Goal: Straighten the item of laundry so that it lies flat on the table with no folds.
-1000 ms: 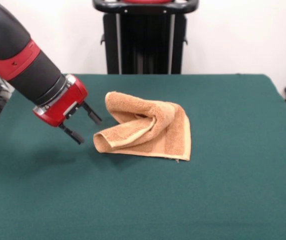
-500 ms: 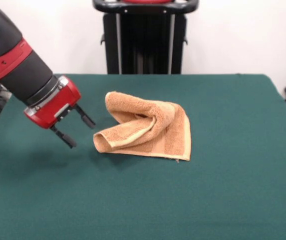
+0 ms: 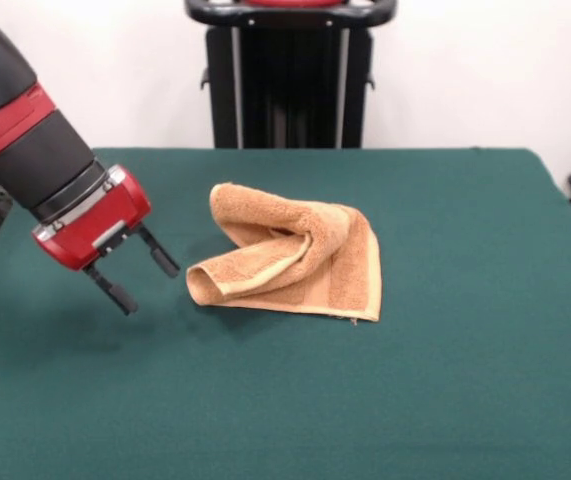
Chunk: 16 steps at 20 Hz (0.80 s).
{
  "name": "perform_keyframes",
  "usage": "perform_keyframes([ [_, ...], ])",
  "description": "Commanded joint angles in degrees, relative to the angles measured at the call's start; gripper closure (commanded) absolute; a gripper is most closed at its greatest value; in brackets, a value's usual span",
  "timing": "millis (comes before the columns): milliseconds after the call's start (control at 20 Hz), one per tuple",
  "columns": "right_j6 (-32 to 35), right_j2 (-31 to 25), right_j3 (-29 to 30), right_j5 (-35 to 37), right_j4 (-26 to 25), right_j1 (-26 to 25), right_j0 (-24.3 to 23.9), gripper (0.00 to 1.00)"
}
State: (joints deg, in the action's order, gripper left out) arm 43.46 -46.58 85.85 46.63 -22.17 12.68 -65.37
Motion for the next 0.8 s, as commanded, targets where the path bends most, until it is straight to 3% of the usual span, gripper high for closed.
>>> perform_keyframes([
  [50,-0.45,-2.87,3.58,-3.37,1.06,-4.71,1.16,0.00],
  [800,4.46,-2.18,4.63,0.65,3.85,-2.54,2.91,0.00],
])
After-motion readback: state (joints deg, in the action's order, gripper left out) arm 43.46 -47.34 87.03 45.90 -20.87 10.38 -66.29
